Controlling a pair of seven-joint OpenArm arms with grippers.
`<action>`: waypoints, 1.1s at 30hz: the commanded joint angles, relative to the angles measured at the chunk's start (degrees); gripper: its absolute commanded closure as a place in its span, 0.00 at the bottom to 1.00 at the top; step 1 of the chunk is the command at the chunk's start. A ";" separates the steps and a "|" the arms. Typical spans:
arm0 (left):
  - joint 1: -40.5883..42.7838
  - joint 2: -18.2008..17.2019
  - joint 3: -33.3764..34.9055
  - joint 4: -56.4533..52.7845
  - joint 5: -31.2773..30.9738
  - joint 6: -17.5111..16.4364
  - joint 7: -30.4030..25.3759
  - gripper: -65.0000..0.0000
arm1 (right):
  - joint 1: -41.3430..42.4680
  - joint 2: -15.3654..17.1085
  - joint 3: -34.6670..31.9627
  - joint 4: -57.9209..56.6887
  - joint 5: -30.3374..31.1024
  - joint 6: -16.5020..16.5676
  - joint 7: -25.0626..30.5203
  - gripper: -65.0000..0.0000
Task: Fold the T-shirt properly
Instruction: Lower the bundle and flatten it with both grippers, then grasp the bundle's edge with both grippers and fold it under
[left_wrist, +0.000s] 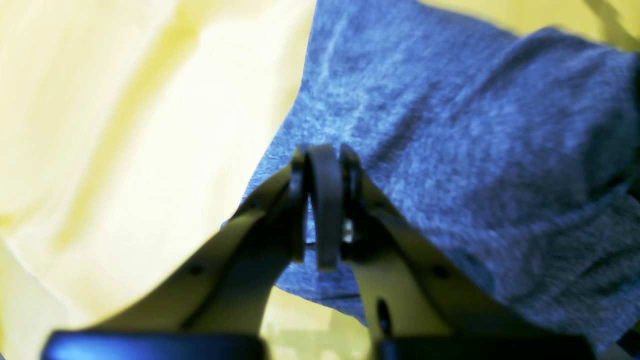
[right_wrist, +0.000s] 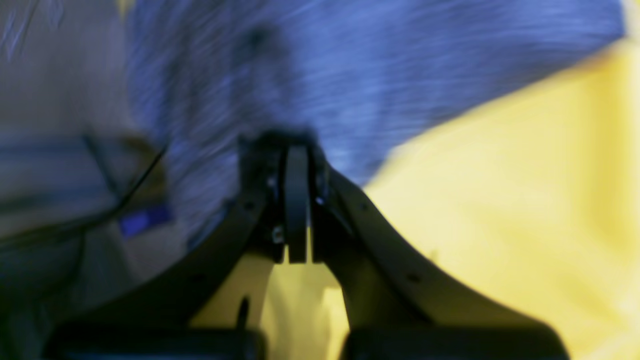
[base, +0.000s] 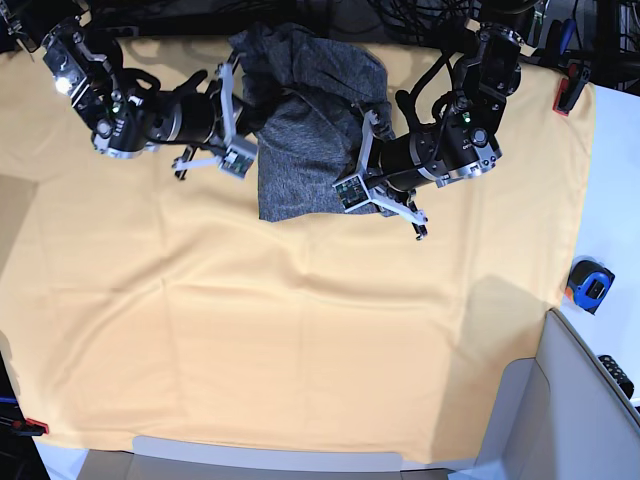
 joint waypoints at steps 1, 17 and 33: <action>-0.38 -0.12 -0.34 1.59 -0.26 0.12 -0.91 0.84 | 0.76 -0.35 4.14 0.86 1.28 0.03 2.13 1.00; -3.90 6.04 3.79 -1.75 -0.17 0.12 4.98 0.80 | 4.81 -26.46 11.26 -17.69 -12.70 0.03 3.63 1.00; -0.38 1.99 4.23 -3.95 -0.17 3.24 6.30 1.00 | 5.77 -32.09 11.52 -29.12 -17.53 0.03 2.92 1.00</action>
